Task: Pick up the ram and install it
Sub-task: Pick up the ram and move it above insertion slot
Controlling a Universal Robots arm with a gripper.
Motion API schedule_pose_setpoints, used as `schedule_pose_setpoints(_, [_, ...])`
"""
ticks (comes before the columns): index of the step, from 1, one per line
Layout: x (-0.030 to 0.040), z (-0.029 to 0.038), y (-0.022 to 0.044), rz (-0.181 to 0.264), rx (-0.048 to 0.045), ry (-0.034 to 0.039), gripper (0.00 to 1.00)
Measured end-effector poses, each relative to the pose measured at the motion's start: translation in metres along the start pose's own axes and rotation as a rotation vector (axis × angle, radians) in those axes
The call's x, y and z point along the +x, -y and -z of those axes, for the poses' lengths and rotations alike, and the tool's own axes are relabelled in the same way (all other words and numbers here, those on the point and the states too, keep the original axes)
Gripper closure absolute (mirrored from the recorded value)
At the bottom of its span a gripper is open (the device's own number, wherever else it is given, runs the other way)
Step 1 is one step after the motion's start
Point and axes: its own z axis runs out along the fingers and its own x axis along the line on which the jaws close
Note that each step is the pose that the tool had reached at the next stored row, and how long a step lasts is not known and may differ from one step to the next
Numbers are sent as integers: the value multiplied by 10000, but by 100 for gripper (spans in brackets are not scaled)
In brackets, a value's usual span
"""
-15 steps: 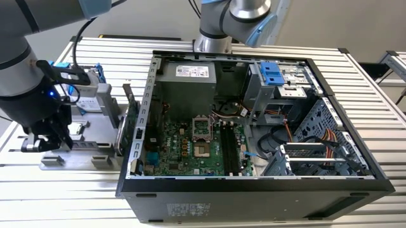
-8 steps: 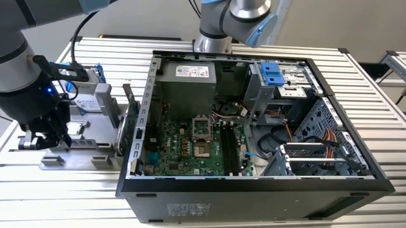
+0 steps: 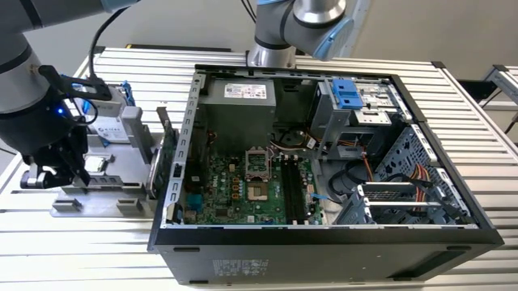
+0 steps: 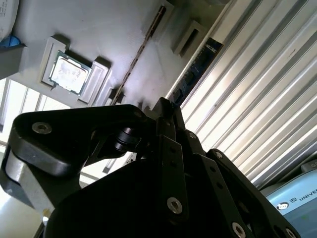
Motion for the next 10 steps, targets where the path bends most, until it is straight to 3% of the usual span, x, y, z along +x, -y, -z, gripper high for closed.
schedule_pose_setpoints(10, [-1,98,-2,-2,0,0,100])
